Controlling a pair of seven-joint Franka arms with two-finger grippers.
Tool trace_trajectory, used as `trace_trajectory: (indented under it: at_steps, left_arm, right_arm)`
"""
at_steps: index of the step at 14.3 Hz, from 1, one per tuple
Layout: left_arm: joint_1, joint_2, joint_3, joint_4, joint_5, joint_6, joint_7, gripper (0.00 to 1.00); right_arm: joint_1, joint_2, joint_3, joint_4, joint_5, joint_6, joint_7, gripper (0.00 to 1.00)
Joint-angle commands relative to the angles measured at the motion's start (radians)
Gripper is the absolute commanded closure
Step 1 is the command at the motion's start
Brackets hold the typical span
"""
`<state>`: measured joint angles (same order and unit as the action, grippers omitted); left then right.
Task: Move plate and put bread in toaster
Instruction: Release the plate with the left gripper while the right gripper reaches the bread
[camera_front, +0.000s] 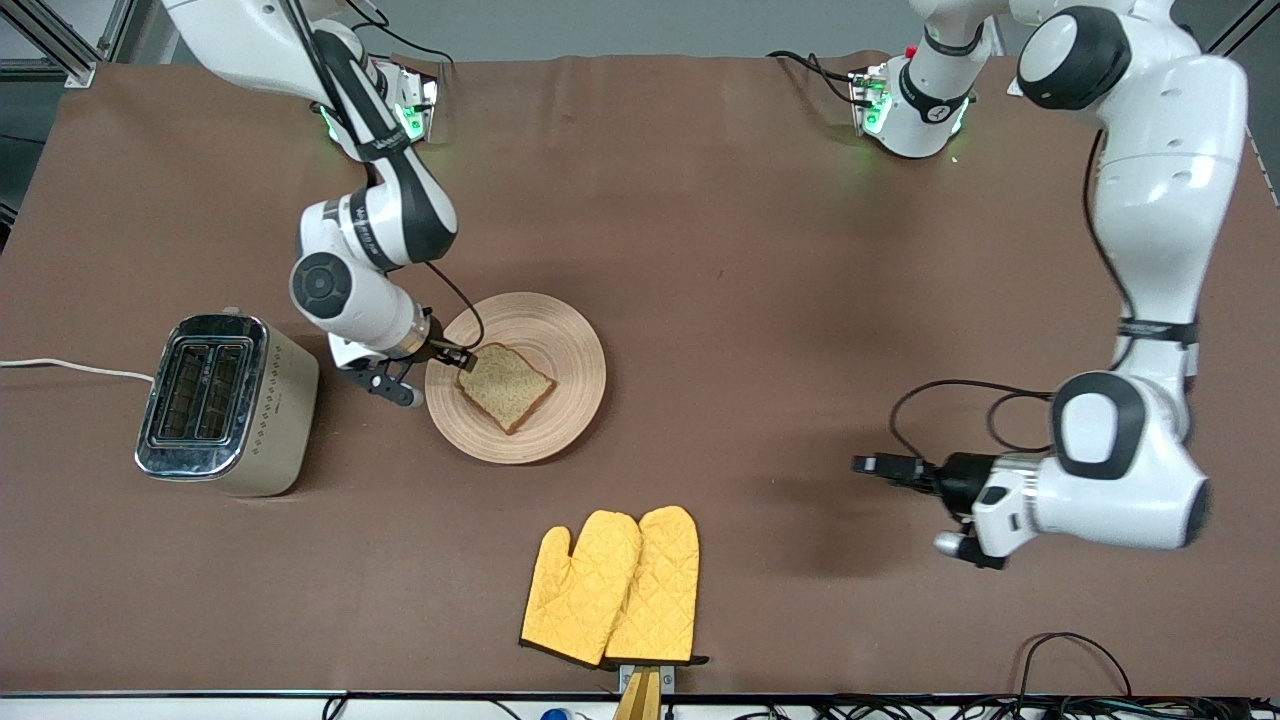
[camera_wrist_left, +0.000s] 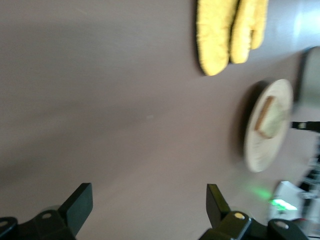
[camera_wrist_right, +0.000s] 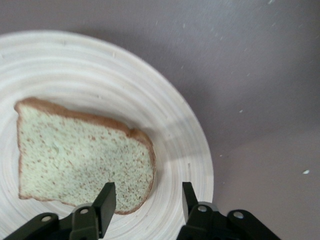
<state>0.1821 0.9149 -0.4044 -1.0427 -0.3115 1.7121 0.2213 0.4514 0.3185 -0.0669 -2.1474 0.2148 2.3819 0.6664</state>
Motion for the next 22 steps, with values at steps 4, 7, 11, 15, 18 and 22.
trace_trajectory:
  at_steps: [4, 7, 11, 15, 18, 22]
  left_arm:
    - [-0.001, -0.328, 0.007, -0.017, 0.356, -0.147, 0.016, 0.0]
    - [0.002, -0.468, 0.013, -0.022, 0.409, -0.213, 0.003, 0.0]
    - [0.01, -0.577, 0.004, -0.046, 0.422, -0.288, -0.15, 0.0]
    - [0.02, -0.626, -0.001, -0.08, 0.417, -0.286, -0.215, 0.0]
    - [0.097, -0.698, -0.005, -0.219, 0.356, -0.209, -0.214, 0.0]
    - [0.111, -0.838, -0.019, -0.39, 0.331, -0.126, -0.229, 0.0]
  right_arm:
    - [0.013, -0.03, -0.002, -0.048, 0.02, 0.025, 0.035, 0.52]
    - [0.012, -0.021, -0.002, -0.046, 0.02, 0.043, 0.036, 0.52]
    - [0.027, 0.014, -0.002, -0.046, 0.02, 0.066, 0.035, 0.52]
    - [0.029, 0.033, -0.002, -0.046, 0.02, 0.094, 0.036, 0.52]
    - [0.036, 0.045, -0.002, -0.046, 0.021, 0.109, 0.039, 0.56]
    - [0.038, 0.062, -0.002, -0.042, 0.021, 0.128, 0.042, 0.66]
